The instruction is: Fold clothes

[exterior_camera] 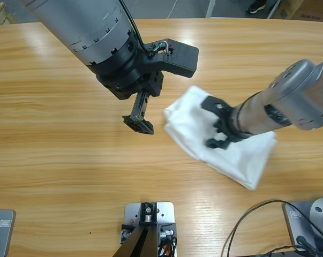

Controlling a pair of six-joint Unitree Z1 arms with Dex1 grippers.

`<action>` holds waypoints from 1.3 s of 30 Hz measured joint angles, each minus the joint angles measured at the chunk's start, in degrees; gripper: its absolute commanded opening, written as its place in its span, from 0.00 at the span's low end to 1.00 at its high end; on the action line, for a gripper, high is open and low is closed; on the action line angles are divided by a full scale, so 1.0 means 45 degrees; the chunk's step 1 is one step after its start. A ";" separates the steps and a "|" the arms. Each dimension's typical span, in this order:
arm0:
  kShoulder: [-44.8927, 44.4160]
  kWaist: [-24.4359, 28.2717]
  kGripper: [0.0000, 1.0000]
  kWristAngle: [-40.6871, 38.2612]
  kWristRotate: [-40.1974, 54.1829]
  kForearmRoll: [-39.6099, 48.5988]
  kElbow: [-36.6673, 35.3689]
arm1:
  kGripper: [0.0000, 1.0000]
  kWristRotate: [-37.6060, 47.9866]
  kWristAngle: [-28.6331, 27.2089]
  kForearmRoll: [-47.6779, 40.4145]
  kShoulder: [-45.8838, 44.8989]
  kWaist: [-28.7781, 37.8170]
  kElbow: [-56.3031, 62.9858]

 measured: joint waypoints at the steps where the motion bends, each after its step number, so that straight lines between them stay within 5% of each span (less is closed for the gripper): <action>1: 0.0000 0.0002 0.97 0.0000 0.0000 0.0000 0.0005 | 0.78 -0.0279 0.0246 -0.0647 0.0067 0.0179 0.0108; 6: -0.0071 0.0003 0.97 0.0000 0.0000 0.0000 0.0420 | 0.77 -0.2007 0.1650 -0.2970 0.0723 0.1184 0.0208; 12: -0.0475 0.0088 0.97 -0.0065 0.0030 0.0000 0.1230 | 0.72 -0.2527 0.1171 -0.3565 -0.0002 0.1707 0.0678; 20: -0.1354 0.0705 0.95 -0.0383 -0.0370 -0.0099 0.2722 | 0.68 -0.2282 0.1050 0.0016 -0.5270 0.1792 0.0220; 25: -0.0968 0.0722 0.43 0.0328 -0.0544 -0.1368 0.2922 | 0.64 -0.2199 0.0587 0.1317 -0.6371 0.1662 0.0470; 27: -0.0493 0.0700 0.03 0.0679 -0.0616 -0.1674 0.2869 | 0.64 -0.2119 0.0441 0.1473 -0.6449 0.1558 0.0574; 39: 0.0324 0.0045 0.00 0.1220 -0.2075 -0.1920 0.2896 | 0.64 -0.1254 0.0335 0.1527 -0.6585 0.1177 0.1132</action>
